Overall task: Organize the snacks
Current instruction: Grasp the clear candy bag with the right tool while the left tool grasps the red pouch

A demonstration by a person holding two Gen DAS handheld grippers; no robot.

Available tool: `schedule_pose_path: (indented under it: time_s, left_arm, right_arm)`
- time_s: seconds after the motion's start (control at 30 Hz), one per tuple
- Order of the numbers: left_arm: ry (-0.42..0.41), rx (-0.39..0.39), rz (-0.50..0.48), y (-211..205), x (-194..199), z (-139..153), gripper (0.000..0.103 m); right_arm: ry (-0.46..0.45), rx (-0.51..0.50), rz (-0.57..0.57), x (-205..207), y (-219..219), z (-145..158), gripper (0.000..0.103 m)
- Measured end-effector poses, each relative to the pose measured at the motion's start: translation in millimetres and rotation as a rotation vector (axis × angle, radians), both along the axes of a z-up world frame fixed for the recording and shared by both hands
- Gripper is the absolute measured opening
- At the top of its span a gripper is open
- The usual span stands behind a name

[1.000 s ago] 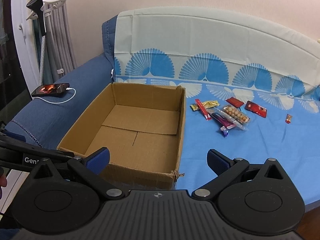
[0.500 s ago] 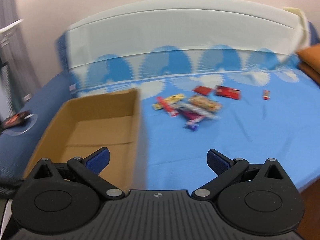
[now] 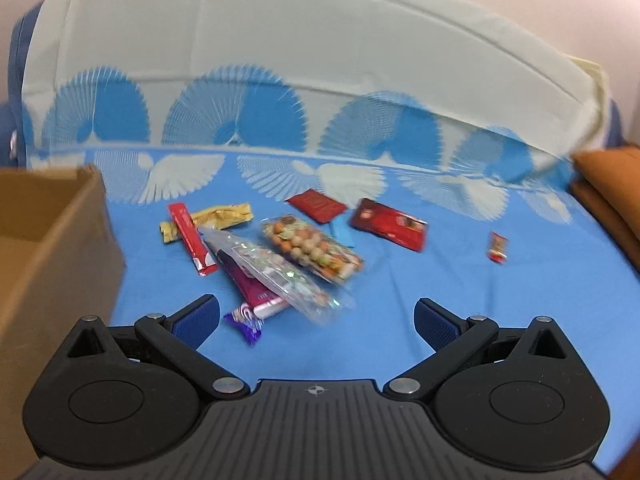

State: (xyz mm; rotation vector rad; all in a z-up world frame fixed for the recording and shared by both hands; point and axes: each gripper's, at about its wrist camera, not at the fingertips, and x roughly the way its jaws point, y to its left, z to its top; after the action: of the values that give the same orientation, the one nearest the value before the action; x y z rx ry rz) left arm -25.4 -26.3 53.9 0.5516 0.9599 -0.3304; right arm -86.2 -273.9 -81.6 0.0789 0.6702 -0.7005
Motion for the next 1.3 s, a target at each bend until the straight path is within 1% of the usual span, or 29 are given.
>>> schedule_pose_path:
  time_s: [0.03,0.1,0.17,0.23,0.27,0.33,0.37,0.4,0.43,0.5,0.53,0.6,0.67,0.73,0.87,0.9,0.97,1.0,1.07,1.1,1.17,1.23,1.27,1.3]
  left_arm:
    - [-0.001,0.003,-0.008,-8,3,0,0.103]
    - [-0.002,0.010,-0.018,-20,7,0,0.103]
    - [-0.003,0.016,-0.033,-35,11,-2,0.103]
    - [-0.005,0.025,-0.046,-49,15,-5,0.103]
    - [-0.006,0.026,-0.053,-55,16,-6,0.103]
    - [-0.010,0.027,-0.065,-68,21,-6,0.103]
    - [-0.012,0.026,-0.071,-74,23,-6,0.103]
    - [-0.013,0.023,-0.077,-81,25,-6,0.103]
    - [-0.012,0.019,-0.085,-89,28,-5,0.103]
    - [-0.001,-0.001,-0.102,-106,34,-3,0.103]
    - [-0.004,-0.020,-0.118,-118,37,-1,0.103]
    - [-0.019,-0.039,-0.161,-143,40,1,0.103]
    - [-0.046,-0.064,-0.218,-176,42,0,0.103]
    - [-0.057,-0.090,-0.272,-215,44,-5,0.103]
    - [0.007,-0.147,-0.404,-300,52,-24,0.103]
    - [0.018,-0.165,-0.441,-321,54,-29,0.103]
    - [0.010,-0.193,-0.548,-361,53,-42,0.103]
    - [-0.002,-0.183,-0.607,-381,52,-49,0.103]
    - [-0.044,-0.141,-0.756,-420,45,-68,0.103]
    - [-0.061,-0.098,-0.839,-440,40,-80,0.103]
    - [-0.102,0.025,-1.045,-477,29,-107,0.103]
    - [-0.221,0.141,-1.234,-501,14,-137,0.103]
    - [-0.256,0.187,-1.299,-508,9,-150,0.103]
    - [-0.252,0.228,-1.352,-517,8,-163,0.103]
  right_arm:
    - [0.013,-0.023,0.009,12,-2,-7,0.103]
    - [0.004,-0.056,0.032,30,-7,-15,0.103]
    - [0.012,-0.092,0.030,48,-17,-25,0.103]
    - [0.061,-0.083,0.028,65,-33,-36,0.103]
    - [0.082,-0.076,0.022,70,-39,-42,0.101]
    - [0.086,-0.063,0.031,73,-51,-49,0.084]
    - [0.069,-0.041,0.044,70,-58,-52,0.054]
    - [0.036,0.020,0.065,65,-68,-52,0.026]
    - [0.010,0.062,0.066,56,-75,-52,0.026]
    - [-0.051,0.093,0.045,33,-84,-44,0.014]
    - [-0.088,0.117,0.034,19,-87,-39,0.013]
    - [-0.164,0.169,0.011,-14,-94,-26,0.007]
    - [-0.211,0.202,-0.047,-49,-103,-18,0.007]
    - [-0.262,0.248,-0.110,-86,-116,-16,0.006]
    - [-0.340,0.375,-0.270,-146,-143,-26,0.007]
    - [-0.347,0.391,-0.302,-157,-147,-30,0.007]
    - [-0.361,0.424,-0.349,-176,-153,-38,0.007]
    - [-0.376,0.451,-0.365,-183,-158,-42,0.007]
    - [-0.398,0.491,-0.387,-193,-166,-47,0.007]
    - [-0.407,0.503,-0.394,-199,-170,-49,0.007]
    - [-0.424,0.514,-0.399,-207,-175,-51,0.007]
    - [-0.438,0.545,-0.397,-214,-182,-56,0.007]
    - [-0.446,0.562,-0.394,-217,-185,-58,0.007]
    - [-0.452,0.578,-0.389,-220,-188,-60,0.007]
